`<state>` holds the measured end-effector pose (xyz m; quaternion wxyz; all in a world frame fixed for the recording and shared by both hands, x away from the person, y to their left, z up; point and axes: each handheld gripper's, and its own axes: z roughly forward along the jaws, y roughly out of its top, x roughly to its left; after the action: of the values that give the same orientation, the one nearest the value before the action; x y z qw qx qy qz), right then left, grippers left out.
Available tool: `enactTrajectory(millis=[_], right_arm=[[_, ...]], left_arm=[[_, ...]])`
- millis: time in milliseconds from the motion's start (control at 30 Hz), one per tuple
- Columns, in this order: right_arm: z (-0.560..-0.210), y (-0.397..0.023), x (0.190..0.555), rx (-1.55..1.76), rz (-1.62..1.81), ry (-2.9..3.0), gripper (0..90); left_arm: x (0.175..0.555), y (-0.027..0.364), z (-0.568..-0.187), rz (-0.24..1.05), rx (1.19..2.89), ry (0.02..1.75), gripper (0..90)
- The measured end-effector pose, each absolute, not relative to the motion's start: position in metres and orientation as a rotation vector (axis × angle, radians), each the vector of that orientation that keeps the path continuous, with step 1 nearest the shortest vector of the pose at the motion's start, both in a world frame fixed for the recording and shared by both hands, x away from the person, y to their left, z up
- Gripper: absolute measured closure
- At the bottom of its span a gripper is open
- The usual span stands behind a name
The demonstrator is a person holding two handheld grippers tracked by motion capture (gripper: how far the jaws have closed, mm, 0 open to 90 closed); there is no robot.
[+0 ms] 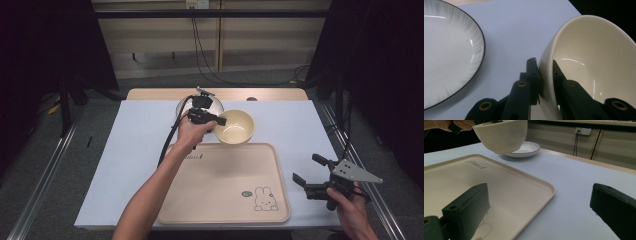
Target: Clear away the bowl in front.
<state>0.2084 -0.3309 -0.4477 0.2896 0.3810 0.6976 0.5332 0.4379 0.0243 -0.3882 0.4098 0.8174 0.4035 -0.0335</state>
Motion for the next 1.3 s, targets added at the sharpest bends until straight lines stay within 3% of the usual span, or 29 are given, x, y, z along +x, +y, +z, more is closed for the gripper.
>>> enactTrajectory(millis=[700, 1300], right_arm=[[-0.448, -0.330, 0.208, 1.020, 1.439, 1.865, 2.1], [-0.448, -0.330, 0.208, 1.016, 1.434, 1.871, 2.1]], left_arm=[[0.432, -0.038, -0.402, -0.165, 2.128, 0.943, 82.7], [0.428, -0.063, -0.430, -0.179, 2.164, 0.975, 82.6]])
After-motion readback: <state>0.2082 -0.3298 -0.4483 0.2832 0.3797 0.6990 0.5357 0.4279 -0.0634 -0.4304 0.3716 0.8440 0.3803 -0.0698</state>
